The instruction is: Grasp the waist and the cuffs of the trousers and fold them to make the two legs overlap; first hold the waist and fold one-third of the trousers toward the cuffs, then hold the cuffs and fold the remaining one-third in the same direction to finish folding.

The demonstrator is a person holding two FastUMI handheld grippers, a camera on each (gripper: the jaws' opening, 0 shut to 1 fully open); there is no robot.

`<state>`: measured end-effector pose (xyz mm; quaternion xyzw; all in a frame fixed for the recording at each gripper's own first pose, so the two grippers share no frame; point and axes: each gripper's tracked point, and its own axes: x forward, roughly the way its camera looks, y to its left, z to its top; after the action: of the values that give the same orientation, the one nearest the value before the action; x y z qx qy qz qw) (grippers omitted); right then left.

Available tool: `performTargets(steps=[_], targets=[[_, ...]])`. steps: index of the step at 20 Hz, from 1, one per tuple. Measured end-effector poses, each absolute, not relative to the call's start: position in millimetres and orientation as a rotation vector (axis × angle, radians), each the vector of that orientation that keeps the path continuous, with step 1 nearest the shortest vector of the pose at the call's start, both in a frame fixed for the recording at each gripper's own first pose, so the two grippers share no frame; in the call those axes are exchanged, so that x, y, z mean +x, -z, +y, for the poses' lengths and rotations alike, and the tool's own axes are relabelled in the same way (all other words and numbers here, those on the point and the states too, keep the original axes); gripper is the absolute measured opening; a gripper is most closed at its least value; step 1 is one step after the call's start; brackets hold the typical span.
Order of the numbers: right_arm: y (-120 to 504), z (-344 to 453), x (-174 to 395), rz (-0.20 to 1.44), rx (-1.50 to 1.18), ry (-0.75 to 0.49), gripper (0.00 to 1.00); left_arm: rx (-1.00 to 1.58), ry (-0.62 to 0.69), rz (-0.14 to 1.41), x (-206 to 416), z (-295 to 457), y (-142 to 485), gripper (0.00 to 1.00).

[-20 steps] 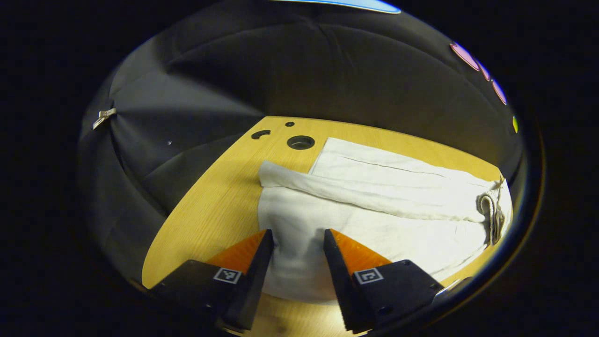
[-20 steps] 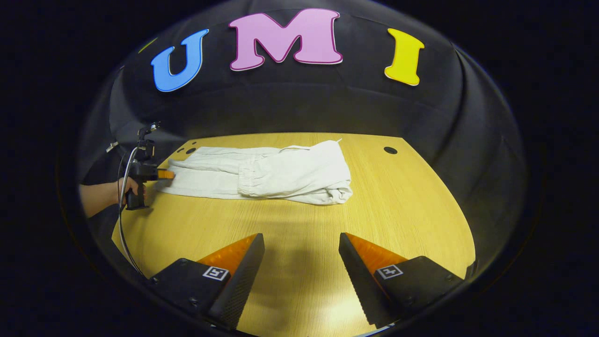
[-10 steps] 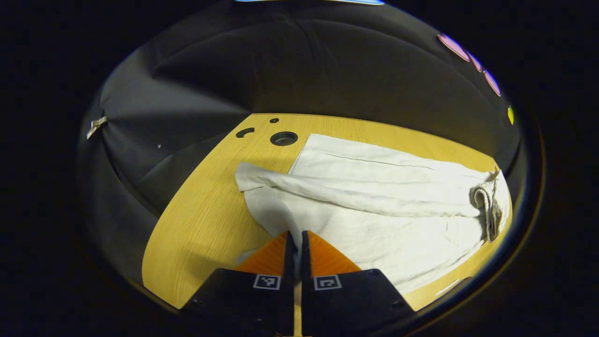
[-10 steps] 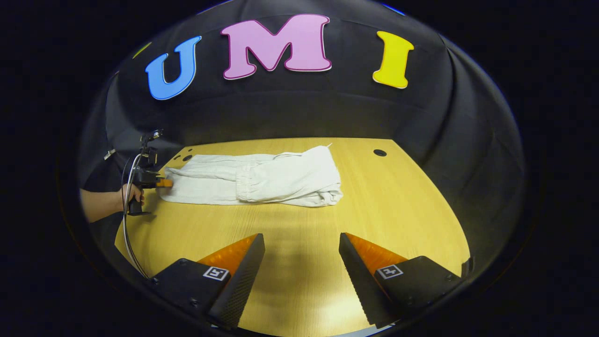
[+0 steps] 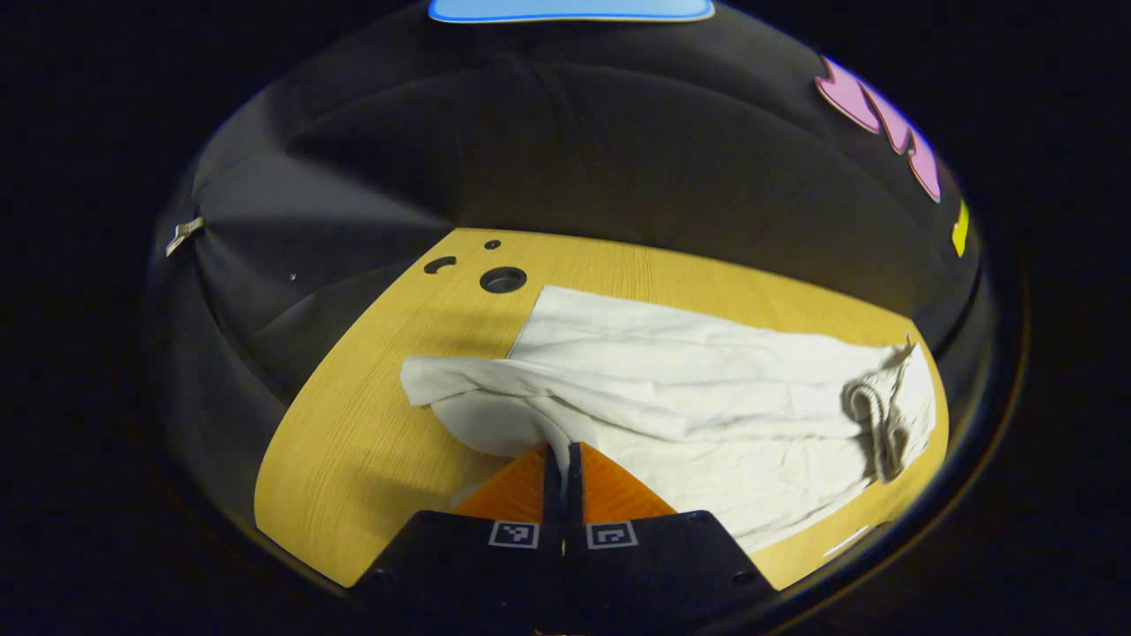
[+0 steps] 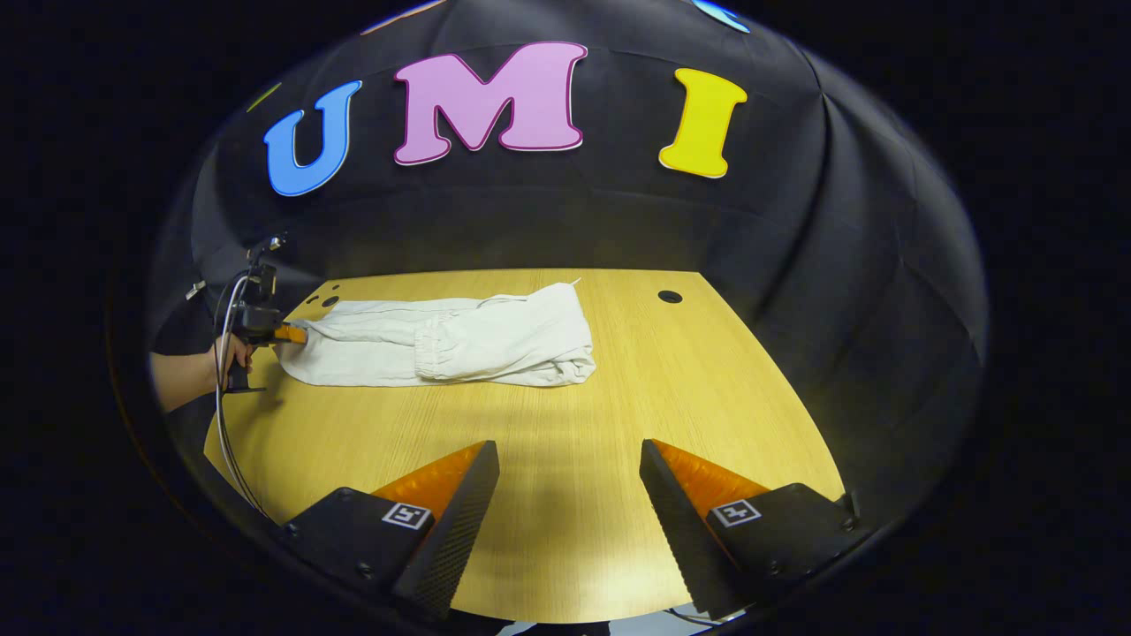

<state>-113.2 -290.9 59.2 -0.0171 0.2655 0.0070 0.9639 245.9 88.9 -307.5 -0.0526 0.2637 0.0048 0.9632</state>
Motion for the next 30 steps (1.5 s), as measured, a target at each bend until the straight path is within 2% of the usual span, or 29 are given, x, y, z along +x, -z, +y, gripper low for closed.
performTargets(steps=[7,12,22,30], targets=[[-64,-321,-109,0.525,-0.009,-0.048,0.99,-0.24,-0.051,0.447,234,83,245,0.05],[-65,-339,-113,0.512,0.006,-0.061,0.99,-0.194,-0.005,0.39,228,39,201,0.05],[-70,-393,-111,0.474,0.053,-0.035,0.98,-0.193,0.178,0.284,213,-118,111,0.05],[-66,-435,-112,0.469,0.09,-0.049,0.98,-0.148,0.309,0.31,195,-264,117,0.05]])
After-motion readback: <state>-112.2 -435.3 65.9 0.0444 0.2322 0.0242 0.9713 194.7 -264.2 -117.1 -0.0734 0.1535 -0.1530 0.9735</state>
